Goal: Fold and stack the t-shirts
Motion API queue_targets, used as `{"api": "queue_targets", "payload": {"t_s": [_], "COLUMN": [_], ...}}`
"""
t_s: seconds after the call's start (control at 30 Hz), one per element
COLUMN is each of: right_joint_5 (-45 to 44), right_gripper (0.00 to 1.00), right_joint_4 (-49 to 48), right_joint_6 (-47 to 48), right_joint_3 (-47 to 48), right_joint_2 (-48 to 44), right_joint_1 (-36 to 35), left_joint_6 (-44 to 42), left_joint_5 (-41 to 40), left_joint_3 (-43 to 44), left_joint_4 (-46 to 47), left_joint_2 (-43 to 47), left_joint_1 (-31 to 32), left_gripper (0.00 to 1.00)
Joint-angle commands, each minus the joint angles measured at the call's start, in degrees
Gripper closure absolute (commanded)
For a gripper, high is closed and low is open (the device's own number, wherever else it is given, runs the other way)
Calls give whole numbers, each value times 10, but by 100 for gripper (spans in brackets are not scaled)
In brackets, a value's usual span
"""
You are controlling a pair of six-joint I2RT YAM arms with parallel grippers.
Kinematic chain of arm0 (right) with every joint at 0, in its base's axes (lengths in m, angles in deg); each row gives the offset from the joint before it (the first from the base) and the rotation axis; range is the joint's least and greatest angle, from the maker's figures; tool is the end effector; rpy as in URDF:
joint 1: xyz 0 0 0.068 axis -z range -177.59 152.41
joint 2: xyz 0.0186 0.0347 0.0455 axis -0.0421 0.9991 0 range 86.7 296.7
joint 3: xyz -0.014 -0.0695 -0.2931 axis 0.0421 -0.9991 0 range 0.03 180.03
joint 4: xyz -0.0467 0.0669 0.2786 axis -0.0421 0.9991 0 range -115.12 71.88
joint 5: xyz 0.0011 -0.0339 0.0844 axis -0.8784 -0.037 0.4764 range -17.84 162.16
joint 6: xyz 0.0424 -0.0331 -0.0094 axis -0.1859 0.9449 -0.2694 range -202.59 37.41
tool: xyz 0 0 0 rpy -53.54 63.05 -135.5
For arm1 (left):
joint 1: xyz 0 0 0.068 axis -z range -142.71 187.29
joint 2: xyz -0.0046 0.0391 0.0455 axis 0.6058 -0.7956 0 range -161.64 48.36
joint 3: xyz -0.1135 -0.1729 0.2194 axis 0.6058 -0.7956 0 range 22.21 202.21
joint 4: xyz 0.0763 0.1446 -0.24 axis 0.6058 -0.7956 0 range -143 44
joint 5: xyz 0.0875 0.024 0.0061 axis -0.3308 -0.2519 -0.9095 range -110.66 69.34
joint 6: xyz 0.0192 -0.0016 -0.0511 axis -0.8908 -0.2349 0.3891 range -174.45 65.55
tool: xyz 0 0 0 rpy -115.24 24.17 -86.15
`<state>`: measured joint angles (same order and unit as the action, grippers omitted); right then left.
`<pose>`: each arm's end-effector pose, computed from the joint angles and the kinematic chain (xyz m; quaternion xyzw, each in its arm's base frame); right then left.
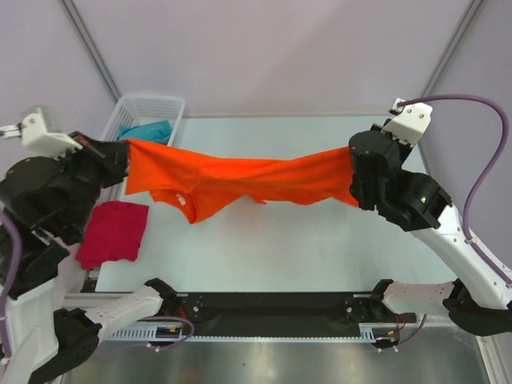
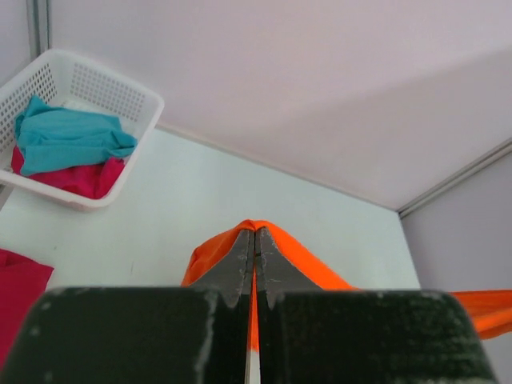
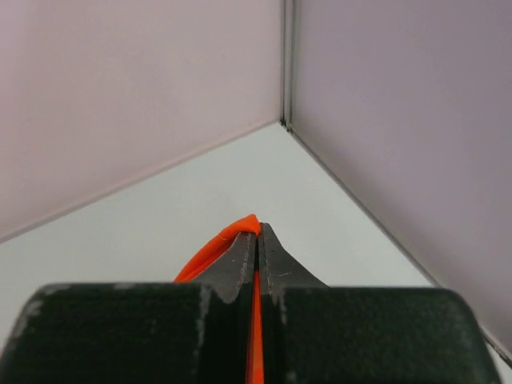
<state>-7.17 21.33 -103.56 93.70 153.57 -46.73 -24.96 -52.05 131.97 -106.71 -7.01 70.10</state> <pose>0.1580 0.1276 0.5341 0.2035 0.6998 -0.1724 0.6627 0.0688 -0.0216 0.6026 -0.1596 0.7221 -0.1597 0.6539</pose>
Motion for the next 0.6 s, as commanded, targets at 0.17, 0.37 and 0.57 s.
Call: {"api": "queue_targets", "payload": {"t_s": [0.17,0.37,0.57], "right_joint_5": [-144,-137,-130], "right_gripper": [100,100,100], "right_joint_4": [-741,-675,-750], "right_joint_6": [600,550,610], "right_joint_3": [-150,-130,-117], "right_joint_2": [-43,2,38], "right_joint_1": [-53,-53,-53], "left_joint_6": [-5,-22,-35], "left_joint_5": [-21,-38,-39], "left_joint_3": [95,83,86], "left_joint_4": [-26,-14,-8], "left_joint_2": [-15,-25,-39], "left_joint_1": [-5,-5,-5], "left_gripper": [100,100,100]}}
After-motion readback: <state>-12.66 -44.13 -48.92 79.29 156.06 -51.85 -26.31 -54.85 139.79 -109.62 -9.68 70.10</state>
